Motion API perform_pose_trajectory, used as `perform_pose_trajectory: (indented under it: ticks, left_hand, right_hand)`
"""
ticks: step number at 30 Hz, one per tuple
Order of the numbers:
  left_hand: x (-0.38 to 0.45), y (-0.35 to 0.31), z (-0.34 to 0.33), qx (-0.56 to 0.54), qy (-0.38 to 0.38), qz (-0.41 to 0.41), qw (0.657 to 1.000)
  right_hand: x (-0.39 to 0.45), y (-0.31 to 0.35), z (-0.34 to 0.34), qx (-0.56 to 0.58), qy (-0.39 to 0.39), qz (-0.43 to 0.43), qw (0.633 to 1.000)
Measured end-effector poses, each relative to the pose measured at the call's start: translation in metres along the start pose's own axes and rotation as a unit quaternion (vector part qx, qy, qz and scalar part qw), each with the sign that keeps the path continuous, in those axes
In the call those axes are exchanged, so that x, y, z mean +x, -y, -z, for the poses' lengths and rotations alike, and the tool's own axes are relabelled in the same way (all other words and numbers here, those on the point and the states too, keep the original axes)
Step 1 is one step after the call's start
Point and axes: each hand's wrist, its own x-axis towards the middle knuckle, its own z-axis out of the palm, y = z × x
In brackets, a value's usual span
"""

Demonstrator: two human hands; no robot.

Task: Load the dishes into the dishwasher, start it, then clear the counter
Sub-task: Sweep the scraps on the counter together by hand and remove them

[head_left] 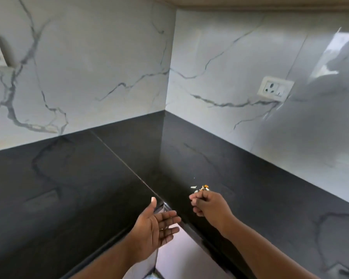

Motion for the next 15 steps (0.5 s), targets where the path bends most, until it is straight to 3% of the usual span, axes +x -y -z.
perform_pose_trajectory:
  ticks: [6, 11, 15]
  left_hand:
    - [0.007, -0.037, -0.016, 0.114, 0.016, -0.041, 0.993]
    - [0.025, -0.039, 0.001, 0.109, 0.009, 0.05, 0.993]
    - [0.042, -0.022, 0.017, 0.082, 0.004, 0.144, 0.986]
  right_hand:
    - [0.021, -0.016, 0.019, -0.139, -0.061, -0.007, 0.988]
    - [0.025, -0.024, 0.018, -0.265, -0.052, -0.025, 0.963]
    - [0.027, -0.033, 0.019, -0.358, -0.064, 0.013, 0.931]
